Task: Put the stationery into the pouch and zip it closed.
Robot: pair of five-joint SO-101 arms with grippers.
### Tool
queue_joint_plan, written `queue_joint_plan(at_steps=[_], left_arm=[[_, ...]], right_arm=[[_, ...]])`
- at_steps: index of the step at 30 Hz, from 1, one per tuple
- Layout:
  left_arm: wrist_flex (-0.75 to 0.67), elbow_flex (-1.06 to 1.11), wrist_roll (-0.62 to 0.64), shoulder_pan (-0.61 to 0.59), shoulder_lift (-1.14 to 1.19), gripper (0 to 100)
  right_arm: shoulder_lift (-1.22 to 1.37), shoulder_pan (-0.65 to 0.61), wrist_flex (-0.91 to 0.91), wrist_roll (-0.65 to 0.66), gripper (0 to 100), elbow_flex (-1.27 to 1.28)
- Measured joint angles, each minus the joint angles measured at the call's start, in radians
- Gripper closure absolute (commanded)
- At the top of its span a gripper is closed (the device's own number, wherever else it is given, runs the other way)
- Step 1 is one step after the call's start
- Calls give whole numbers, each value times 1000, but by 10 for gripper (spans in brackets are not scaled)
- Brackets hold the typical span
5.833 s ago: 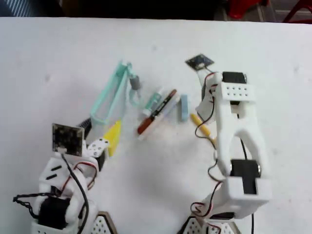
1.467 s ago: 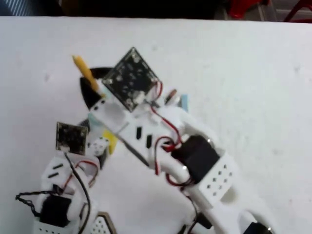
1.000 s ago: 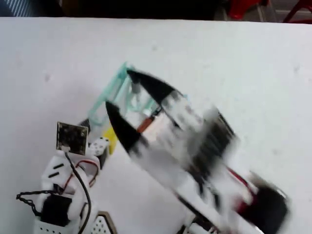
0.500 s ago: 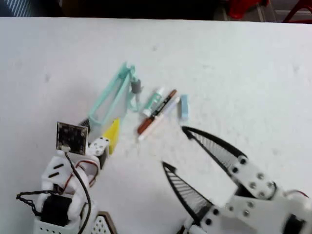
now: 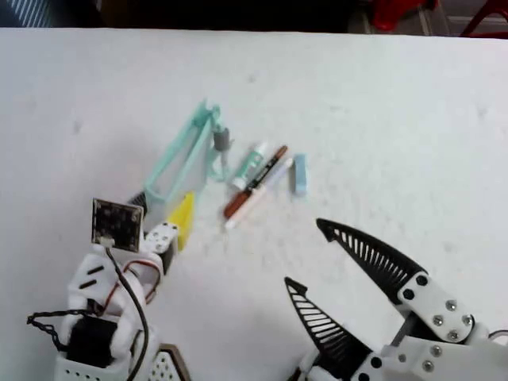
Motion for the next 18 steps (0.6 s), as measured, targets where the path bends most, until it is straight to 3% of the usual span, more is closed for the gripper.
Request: queue_joint_plan(at_steps=[8, 18], left_arm=[[0, 0, 0, 0, 0, 784], [0, 0, 0, 0, 0, 784]], right_arm=[[0, 0, 6, -106, 804, 0], [0, 0, 6, -115, 804, 0]])
